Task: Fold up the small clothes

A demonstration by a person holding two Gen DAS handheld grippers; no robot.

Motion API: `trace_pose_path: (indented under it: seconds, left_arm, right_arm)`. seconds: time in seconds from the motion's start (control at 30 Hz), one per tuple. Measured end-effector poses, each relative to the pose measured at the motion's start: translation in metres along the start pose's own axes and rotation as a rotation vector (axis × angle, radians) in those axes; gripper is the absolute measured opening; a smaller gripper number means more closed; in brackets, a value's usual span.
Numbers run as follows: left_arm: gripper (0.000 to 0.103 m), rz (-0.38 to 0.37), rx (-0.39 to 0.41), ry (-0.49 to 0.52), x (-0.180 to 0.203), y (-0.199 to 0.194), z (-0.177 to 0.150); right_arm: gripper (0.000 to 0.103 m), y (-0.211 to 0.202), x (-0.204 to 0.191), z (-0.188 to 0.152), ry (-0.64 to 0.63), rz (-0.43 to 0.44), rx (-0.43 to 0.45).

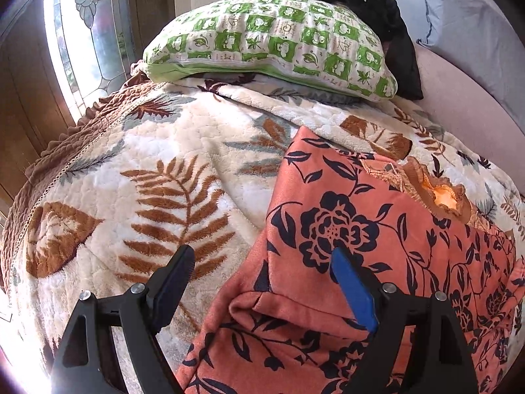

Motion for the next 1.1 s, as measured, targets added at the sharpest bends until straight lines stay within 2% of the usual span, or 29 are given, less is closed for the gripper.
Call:
trace_pose_path:
  seconds: [0.07,0.1,0.23,0.33,0.37,0.43,0.53,0.57,0.67,0.73,0.8,0.87,0.97,1.03,1.1]
  left_arm:
    - [0.086,0.001,0.023,0.002,0.002,-0.002,0.002]
    - [0.086,0.012,0.031,0.011,0.004,-0.003,0.002]
    - [0.086,0.009,0.043,0.041,0.013,-0.003,0.003]
    - [0.086,-0.009,0.039,0.059,0.019,-0.004,0.002]
    - [0.086,-0.011,0.041,0.067,0.02,-0.006,0.001]
    - [0.086,-0.011,0.047,0.082,0.022,-0.008,0.0]
    - [0.086,-0.021,0.04,0.082,0.019,-0.008,0.0]
    - [0.086,-0.024,0.035,0.078,0.018,-0.007,0.0]
    - [0.086,-0.015,0.007,0.072,0.013,-0.002,-0.001]
    - [0.086,-0.005,-0.022,0.07,0.011,0.003,-0.003]
    - [0.086,-0.004,-0.048,0.075,0.01,0.008,-0.005]
    - [0.086,-0.002,-0.056,0.08,0.01,0.009,-0.007]
    - [0.086,-0.027,-0.029,0.086,0.011,0.004,-0.005]
    - [0.086,-0.046,-0.015,0.107,0.015,0.002,-0.004]
    - [0.086,-0.058,-0.043,0.145,0.022,0.009,-0.004]
  right_arm:
    - [0.014,0.002,-0.019,0.011,-0.019,0.061,0.03]
    - [0.014,0.003,-0.027,0.015,-0.033,0.046,0.027]
    - [0.018,0.017,-0.027,0.018,-0.07,-0.175,-0.086]
    - [0.024,0.021,-0.024,0.012,-0.194,-0.309,-0.088]
    - [0.024,0.025,-0.023,0.01,-0.231,-0.302,-0.093]
    - [0.024,0.03,-0.019,0.006,-0.281,-0.21,-0.128]
    - [0.024,0.04,-0.012,-0.007,-0.333,-0.194,-0.211]
    - [0.024,0.044,-0.004,-0.012,-0.335,-0.221,-0.251]
    - [0.024,0.043,0.026,-0.025,-0.355,-0.412,-0.302]
    - [0.022,0.037,0.052,-0.028,-0.298,-0.486,-0.336]
    - [0.022,0.029,0.063,-0.03,-0.271,-0.48,-0.347]
    - [0.023,0.023,0.054,-0.027,-0.278,-0.471,-0.32]
    - [0.023,0.015,0.026,-0.018,-0.286,-0.37,-0.229]
    - [0.023,0.017,0.008,-0.017,-0.319,-0.334,-0.184]
    - [0.023,0.034,0.006,-0.023,-0.335,-0.348,-0.222]
Point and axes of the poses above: each gripper's, at about its wrist camera, not at the fingertips, and y roughly the way its jaws point, x to its right, z to its top, the point moved 1 cm from there along y, roughly the way its jaws point, and after that the axes turned 5 degrees about y, right-handed, at the moved point
